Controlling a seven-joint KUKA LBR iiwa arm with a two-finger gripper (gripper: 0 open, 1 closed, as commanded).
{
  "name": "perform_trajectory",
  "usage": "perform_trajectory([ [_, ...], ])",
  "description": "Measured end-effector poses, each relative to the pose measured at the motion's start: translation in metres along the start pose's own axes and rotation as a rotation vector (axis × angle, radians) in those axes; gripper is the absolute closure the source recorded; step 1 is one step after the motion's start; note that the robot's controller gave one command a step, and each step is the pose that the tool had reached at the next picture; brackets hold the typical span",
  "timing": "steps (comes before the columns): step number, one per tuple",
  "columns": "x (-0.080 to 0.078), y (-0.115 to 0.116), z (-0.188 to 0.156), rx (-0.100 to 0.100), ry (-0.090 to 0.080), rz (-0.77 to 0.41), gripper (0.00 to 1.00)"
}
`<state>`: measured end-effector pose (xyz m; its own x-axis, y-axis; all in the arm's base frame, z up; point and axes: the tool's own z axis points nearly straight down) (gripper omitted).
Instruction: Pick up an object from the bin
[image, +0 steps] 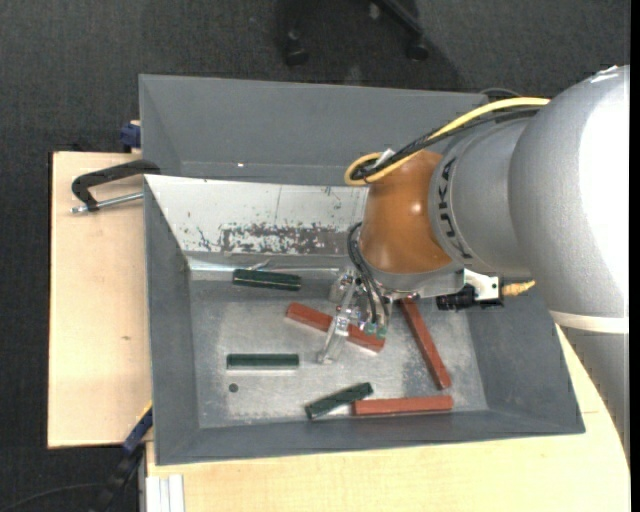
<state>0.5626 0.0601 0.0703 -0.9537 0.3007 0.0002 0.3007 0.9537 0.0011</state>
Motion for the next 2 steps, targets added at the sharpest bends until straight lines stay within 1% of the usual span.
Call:
perform_trajectory([
  [1,0.0,0.0,0.0,0.0,0.0,0.0,1.0],
  [2,-0.002,0.002,-0.049,-0.004,-0.009,-0.002,1.0],
])
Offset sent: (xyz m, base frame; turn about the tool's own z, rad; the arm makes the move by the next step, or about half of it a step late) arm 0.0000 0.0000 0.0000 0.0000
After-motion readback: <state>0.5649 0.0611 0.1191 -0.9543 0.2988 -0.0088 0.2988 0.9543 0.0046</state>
